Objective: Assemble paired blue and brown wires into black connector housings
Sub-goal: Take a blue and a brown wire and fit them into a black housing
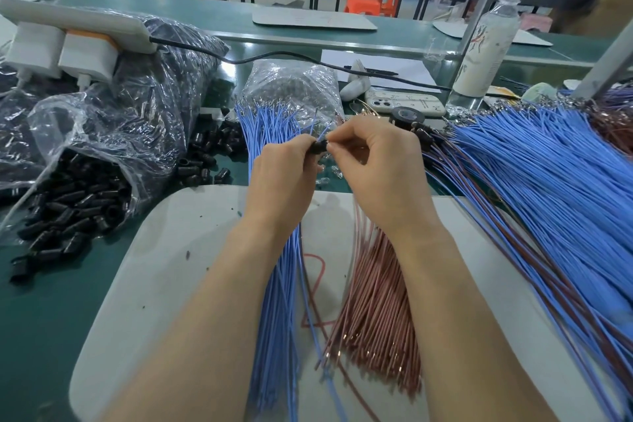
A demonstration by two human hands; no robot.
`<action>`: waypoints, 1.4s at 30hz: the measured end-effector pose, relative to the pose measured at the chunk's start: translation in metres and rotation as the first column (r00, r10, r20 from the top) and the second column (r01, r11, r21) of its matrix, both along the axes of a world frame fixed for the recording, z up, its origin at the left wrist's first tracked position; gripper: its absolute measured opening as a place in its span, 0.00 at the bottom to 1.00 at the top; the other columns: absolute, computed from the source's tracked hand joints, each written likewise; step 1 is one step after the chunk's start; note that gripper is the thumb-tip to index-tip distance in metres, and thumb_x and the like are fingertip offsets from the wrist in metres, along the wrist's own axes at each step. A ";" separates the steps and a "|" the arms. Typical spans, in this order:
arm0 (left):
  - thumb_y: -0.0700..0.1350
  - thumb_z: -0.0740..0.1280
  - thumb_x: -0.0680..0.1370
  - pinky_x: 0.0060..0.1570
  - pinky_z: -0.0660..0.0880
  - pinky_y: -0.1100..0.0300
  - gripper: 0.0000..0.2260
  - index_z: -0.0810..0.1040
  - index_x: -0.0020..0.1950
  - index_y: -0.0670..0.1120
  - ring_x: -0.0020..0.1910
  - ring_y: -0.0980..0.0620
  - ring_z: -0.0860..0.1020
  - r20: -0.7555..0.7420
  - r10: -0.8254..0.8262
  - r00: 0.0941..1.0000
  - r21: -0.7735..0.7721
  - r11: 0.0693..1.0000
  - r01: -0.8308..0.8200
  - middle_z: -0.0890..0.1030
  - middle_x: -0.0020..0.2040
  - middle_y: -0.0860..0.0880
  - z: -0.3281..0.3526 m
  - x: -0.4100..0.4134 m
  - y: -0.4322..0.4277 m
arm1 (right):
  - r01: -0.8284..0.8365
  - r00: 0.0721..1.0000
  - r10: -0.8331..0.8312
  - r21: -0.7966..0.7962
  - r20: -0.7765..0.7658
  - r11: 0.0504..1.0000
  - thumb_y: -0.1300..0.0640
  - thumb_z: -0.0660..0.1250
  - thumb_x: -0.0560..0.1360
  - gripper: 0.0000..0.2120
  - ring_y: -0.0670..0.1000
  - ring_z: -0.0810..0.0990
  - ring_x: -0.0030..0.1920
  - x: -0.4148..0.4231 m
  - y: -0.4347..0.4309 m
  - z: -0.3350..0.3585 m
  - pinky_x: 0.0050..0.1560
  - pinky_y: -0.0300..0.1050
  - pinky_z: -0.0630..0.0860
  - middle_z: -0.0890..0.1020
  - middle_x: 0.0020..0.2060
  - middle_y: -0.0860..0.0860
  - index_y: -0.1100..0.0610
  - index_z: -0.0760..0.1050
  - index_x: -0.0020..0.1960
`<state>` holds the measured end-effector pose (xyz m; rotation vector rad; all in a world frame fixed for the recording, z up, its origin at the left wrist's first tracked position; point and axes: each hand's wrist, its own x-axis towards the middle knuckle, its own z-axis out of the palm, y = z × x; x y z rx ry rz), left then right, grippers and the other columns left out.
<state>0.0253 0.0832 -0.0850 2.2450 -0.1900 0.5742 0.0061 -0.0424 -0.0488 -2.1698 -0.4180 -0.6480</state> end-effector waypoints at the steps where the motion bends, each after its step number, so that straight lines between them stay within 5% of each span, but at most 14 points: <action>1: 0.42 0.60 0.80 0.43 0.76 0.47 0.10 0.78 0.44 0.41 0.43 0.42 0.81 -0.003 -0.001 1.000 0.008 1.000 0.001 0.83 0.40 0.42 0.000 0.000 0.000 | 0.006 1.000 -0.006 -0.002 -0.002 1.000 0.65 0.70 0.72 0.04 0.50 0.80 0.40 0.000 0.000 0.000 0.47 0.50 0.77 0.82 0.39 0.52 0.59 0.82 0.45; 20: 0.42 0.59 0.80 0.44 0.76 0.47 0.09 0.78 0.47 0.41 0.43 0.42 0.82 -0.082 0.033 0.996 0.115 0.993 -0.024 0.81 0.39 0.41 0.002 -0.002 -0.003 | 0.024 1.000 -0.025 -0.029 -0.016 0.999 0.65 0.69 0.72 0.05 0.49 0.81 0.41 0.004 0.000 -0.005 0.48 0.48 0.78 0.83 0.38 0.51 0.59 0.82 0.45; 26: 0.44 0.66 0.77 0.45 0.78 0.50 0.11 0.77 0.60 0.50 0.40 0.48 0.82 -0.075 -0.139 0.987 -0.017 0.990 0.138 0.82 0.43 0.49 0.005 -0.006 -0.003 | 0.041 0.989 -0.026 0.103 -0.146 0.994 0.65 0.69 0.73 0.07 0.43 0.82 0.41 0.009 -0.013 -0.006 0.47 0.32 0.77 0.82 0.38 0.45 0.56 0.82 0.46; 30: 0.40 0.68 0.76 0.46 0.77 0.49 0.09 0.80 0.56 0.46 0.41 0.49 0.79 0.055 -0.146 0.988 0.025 0.989 0.145 0.80 0.48 0.48 0.006 -0.006 -0.002 | -0.007 0.980 0.036 0.144 -0.198 0.989 0.65 0.68 0.74 0.09 0.42 0.82 0.41 0.009 -0.015 -0.006 0.46 0.31 0.76 0.83 0.39 0.45 0.52 0.81 0.44; 38: 0.37 0.67 0.76 0.47 0.75 0.49 0.07 0.80 0.53 0.40 0.42 0.47 0.77 0.156 -0.075 0.985 -0.009 0.997 0.077 0.78 0.46 0.46 0.007 -0.006 -0.001 | -0.010 0.975 0.068 0.269 -0.210 0.963 0.65 0.69 0.74 0.07 0.42 0.81 0.42 0.009 -0.016 -0.003 0.47 0.33 0.77 0.83 0.41 0.47 0.53 0.80 0.48; 42: 0.36 0.67 0.76 0.47 0.76 0.50 0.06 0.80 0.52 0.40 0.43 0.48 0.78 0.169 -0.101 0.980 -0.046 0.993 0.111 0.79 0.46 0.46 0.006 -0.006 -0.002 | -0.023 0.979 0.075 0.262 -0.191 0.965 0.62 0.69 0.75 0.04 0.47 0.82 0.42 0.007 -0.013 -0.003 0.50 0.43 0.80 0.83 0.41 0.49 0.56 0.80 0.49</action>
